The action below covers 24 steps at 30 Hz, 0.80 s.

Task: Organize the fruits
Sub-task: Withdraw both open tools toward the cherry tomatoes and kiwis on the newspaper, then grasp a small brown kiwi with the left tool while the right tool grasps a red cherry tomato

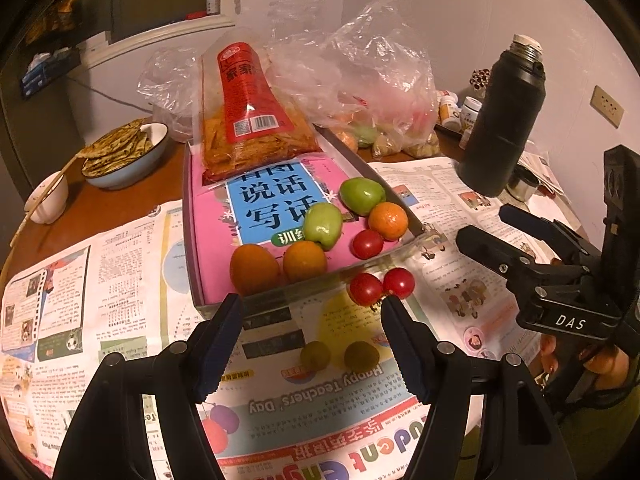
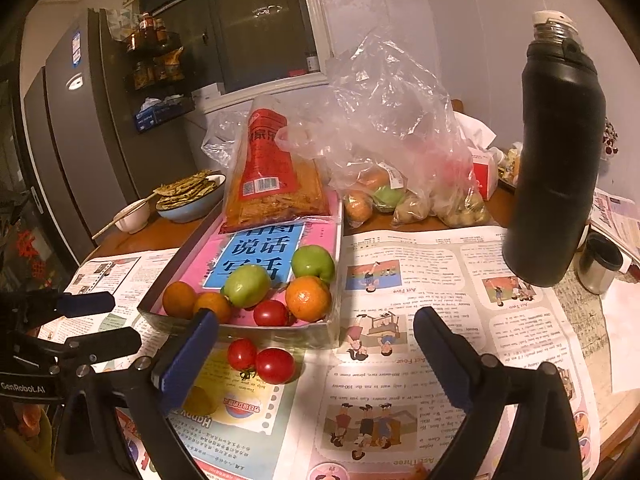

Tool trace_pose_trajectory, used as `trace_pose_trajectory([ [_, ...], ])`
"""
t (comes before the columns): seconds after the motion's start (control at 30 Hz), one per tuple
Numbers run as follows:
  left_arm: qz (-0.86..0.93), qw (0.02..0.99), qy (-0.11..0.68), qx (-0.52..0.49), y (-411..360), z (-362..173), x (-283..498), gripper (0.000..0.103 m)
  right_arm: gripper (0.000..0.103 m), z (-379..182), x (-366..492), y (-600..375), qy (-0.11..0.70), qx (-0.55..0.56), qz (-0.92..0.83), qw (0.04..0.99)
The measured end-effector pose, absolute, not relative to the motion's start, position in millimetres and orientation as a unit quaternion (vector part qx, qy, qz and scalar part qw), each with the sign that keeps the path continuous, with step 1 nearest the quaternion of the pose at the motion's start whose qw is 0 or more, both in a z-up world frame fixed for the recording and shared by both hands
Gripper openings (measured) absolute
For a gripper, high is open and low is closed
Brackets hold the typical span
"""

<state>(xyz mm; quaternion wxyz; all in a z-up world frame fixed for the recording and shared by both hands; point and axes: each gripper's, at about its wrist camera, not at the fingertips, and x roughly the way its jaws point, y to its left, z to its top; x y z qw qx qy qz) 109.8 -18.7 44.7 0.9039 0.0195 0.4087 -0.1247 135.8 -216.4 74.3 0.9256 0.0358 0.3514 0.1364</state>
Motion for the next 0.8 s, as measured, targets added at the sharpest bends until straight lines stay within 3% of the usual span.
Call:
trace_pose_trajectory([
  [0.8,-0.173,0.872,0.457,0.037,-39,14,87,0.072,0.102,61,130,-216,0.375,0.031,0.169,0.911],
])
